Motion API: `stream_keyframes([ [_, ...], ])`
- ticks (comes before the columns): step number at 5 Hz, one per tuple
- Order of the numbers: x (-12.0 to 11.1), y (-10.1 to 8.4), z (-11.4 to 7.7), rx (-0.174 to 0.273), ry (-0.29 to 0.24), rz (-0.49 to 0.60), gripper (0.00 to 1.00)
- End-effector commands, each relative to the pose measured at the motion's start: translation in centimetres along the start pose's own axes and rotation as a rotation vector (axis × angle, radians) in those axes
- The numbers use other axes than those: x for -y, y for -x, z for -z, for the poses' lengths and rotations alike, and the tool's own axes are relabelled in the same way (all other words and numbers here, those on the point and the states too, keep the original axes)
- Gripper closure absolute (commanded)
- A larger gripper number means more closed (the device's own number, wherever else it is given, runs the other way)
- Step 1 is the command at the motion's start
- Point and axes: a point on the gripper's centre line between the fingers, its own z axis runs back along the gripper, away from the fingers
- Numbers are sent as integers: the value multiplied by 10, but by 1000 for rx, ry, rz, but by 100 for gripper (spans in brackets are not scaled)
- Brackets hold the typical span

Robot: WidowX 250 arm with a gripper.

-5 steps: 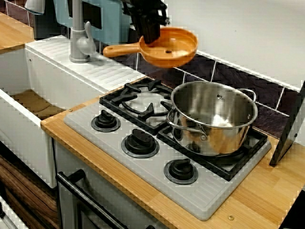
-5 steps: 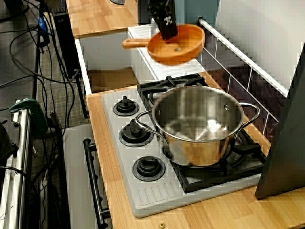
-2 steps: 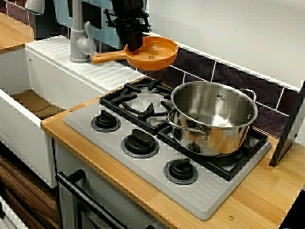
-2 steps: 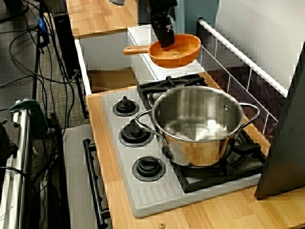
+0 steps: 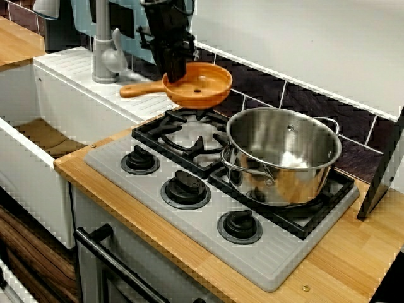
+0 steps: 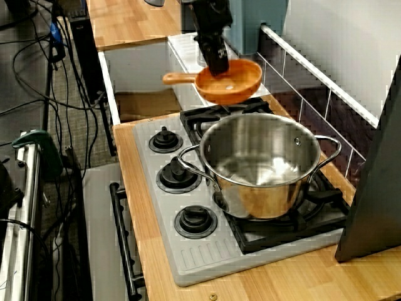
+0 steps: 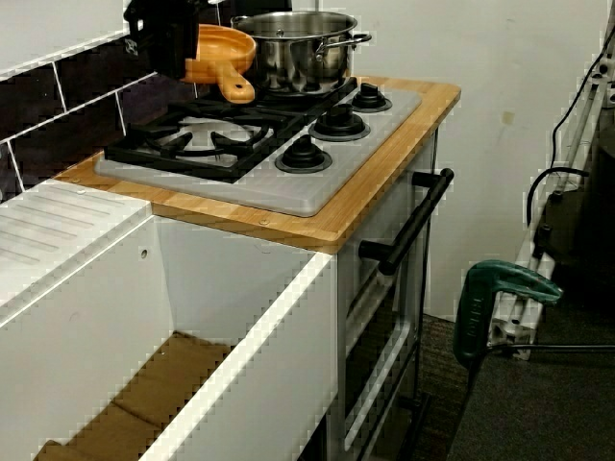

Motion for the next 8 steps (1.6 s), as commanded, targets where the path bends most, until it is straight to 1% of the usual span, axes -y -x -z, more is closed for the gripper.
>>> stream_keyframes([
  [1, 0, 9, 3, 22, -28, 19, 100],
  [2, -2, 14, 11, 5, -38, 26, 100],
  [3, -2, 17, 16, -9, -46, 33, 62],
  [4, -3, 18, 14, -37, -18, 44, 0],
  [5, -8, 18, 6, -57, 69, 71, 0],
  [6, -11, 17, -7, -48, 120, 85, 0],
  [7, -4, 17, -17, -27, 132, 132, 0],
  [8, 9, 20, -19, -22, 131, 230, 0],
])
